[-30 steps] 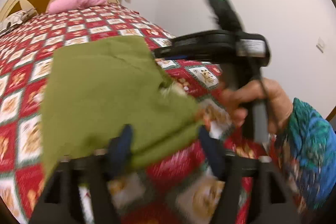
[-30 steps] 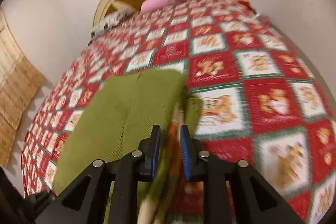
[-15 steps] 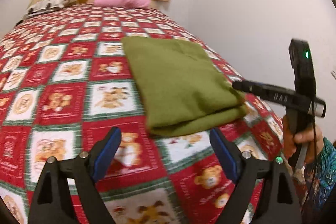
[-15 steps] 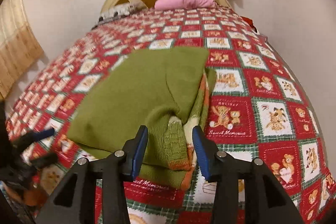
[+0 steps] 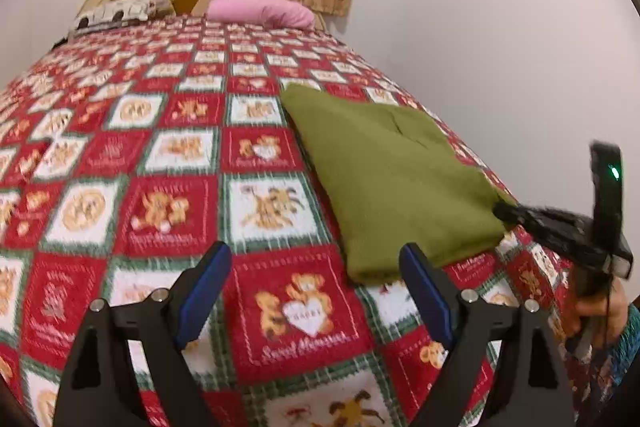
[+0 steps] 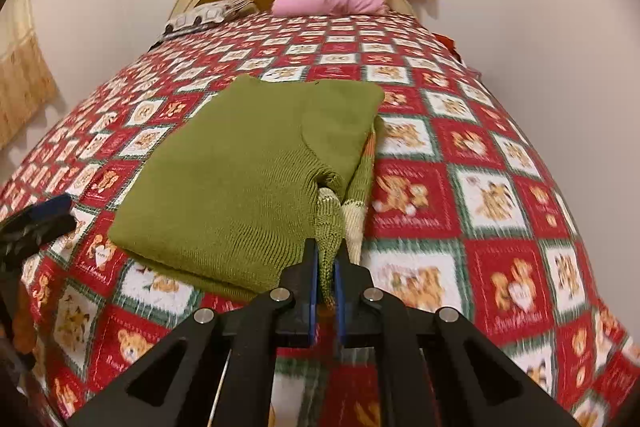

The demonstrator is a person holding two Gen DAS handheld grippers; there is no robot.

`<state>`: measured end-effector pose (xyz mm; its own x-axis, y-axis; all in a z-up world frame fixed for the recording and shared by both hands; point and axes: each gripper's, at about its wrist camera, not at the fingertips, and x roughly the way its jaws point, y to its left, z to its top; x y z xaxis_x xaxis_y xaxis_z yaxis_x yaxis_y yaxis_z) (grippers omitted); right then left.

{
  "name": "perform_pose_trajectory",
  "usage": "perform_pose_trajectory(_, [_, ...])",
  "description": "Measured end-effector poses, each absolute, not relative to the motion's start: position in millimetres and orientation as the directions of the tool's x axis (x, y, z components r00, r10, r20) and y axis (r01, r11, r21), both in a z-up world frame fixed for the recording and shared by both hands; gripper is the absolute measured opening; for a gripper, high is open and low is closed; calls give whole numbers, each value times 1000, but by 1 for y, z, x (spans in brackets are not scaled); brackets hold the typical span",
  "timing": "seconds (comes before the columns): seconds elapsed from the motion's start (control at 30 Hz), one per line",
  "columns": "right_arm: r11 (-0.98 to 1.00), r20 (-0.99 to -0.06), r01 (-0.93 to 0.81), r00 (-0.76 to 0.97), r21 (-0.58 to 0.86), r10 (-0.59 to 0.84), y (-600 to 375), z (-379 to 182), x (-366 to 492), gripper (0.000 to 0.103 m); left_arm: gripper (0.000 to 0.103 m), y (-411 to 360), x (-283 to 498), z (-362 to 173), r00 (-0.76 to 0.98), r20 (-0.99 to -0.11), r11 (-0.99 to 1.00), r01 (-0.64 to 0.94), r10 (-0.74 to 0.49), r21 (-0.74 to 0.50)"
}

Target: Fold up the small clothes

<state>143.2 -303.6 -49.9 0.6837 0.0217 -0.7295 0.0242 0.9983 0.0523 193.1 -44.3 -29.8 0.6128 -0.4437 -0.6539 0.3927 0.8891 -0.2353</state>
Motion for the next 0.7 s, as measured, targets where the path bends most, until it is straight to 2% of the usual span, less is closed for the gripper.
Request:
perform_pose_trajectory(0.13, [994,-761,66,648,82,20,-312,-77,140,6,88,-50,214,-28,623,-644,892,375,-444,-252])
perform_pose_trajectory(0.3, [985,-753,68,653,159,77,-321,-65,142,8,89,-82,240,-46,589,-713,914,357,-381,-193])
perform_pose_trajectory(0.4, [967,-705,94,702,236,104,-331,-42,133,12,89,-91,242,-64,579,-755,932,344,-309,-117])
perform_pose_trajectory(0.5, [972,-658,98,749,215,70,-331,-16,133,11,90,-86,245,-66,567,-762,935,326,-314,-143])
perform_pose_trajectory(0.6, [984,-662,63,747,165,63,-318,-5,153,11,89,-85,247,-56,562,-765,935,322,-316,-149])
perform_pose_trajectory(0.7, [991,-681,-2,726,133,93,-299,-14,178,11,89,-88,249,-36,596,-724,927,335,-349,-171])
